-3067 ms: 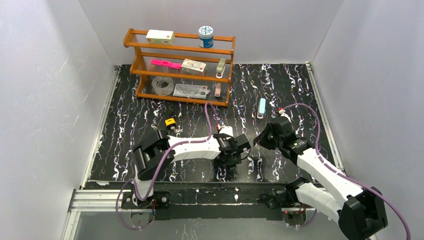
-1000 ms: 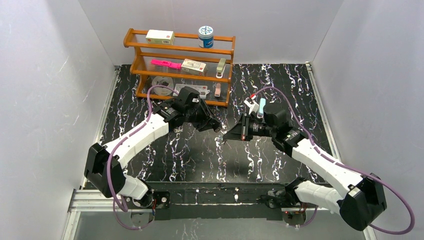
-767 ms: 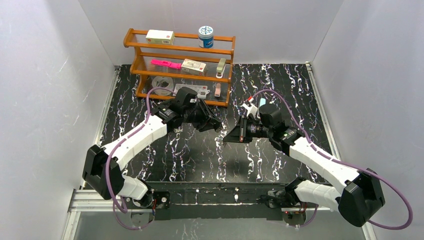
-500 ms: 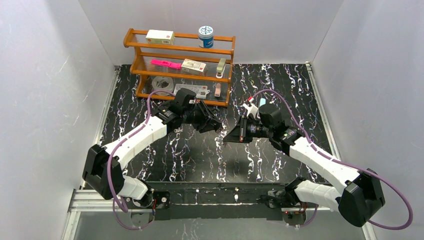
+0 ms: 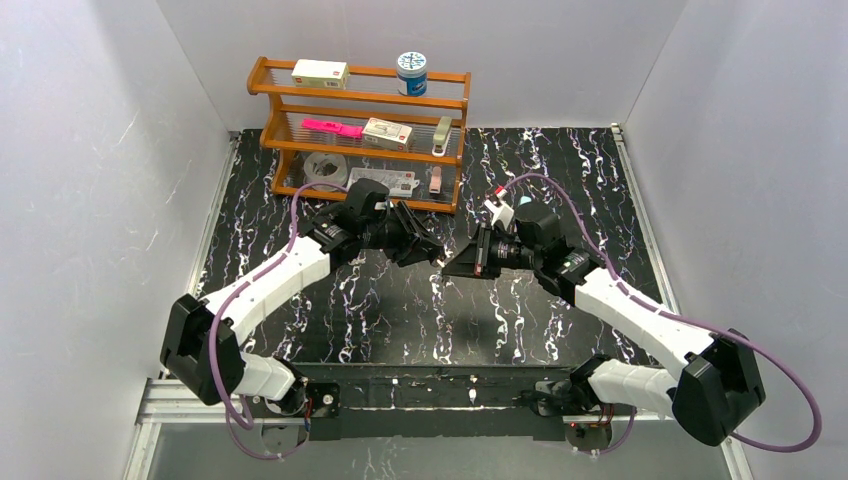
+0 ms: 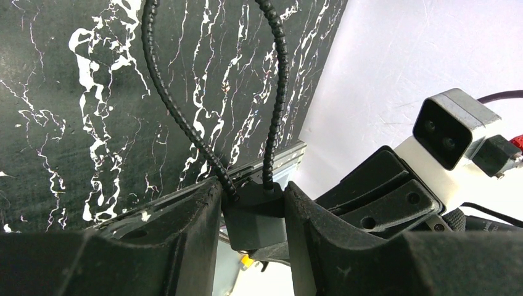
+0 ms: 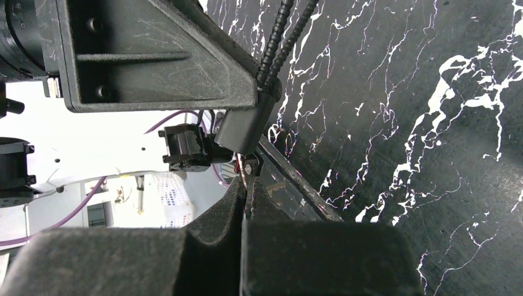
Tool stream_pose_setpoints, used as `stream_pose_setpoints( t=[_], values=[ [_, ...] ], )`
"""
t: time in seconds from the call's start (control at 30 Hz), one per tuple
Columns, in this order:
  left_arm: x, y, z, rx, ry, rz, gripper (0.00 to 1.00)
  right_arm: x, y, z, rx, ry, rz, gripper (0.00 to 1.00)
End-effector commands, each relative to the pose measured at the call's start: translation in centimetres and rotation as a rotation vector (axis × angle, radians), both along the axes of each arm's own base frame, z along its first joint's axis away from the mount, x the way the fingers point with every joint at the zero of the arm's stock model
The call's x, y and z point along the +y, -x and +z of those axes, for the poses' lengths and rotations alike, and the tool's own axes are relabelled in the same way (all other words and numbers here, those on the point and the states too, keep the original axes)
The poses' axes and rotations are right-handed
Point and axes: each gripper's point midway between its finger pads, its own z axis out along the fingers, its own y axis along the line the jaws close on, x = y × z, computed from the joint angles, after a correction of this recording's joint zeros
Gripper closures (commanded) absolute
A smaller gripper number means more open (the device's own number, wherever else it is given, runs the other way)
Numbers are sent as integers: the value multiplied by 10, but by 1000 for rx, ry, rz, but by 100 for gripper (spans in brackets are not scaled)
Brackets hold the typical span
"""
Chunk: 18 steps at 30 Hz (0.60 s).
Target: Unlock with the key
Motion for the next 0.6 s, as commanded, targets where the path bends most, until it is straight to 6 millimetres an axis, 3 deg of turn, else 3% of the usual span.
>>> stream_pose_setpoints(
  t=[0.0,0.4,0.57],
  values=[
    [1,4,18,-34,51,-12,83,11,-11,26,-53,-57,-8,99],
    [-1,1,23,-60,75,-10,83,9,-21,11,33,-8,-86,99],
    [5,-5,29,-164,40,-15,84,7,-27,3,99,27,-142,99]
  ],
)
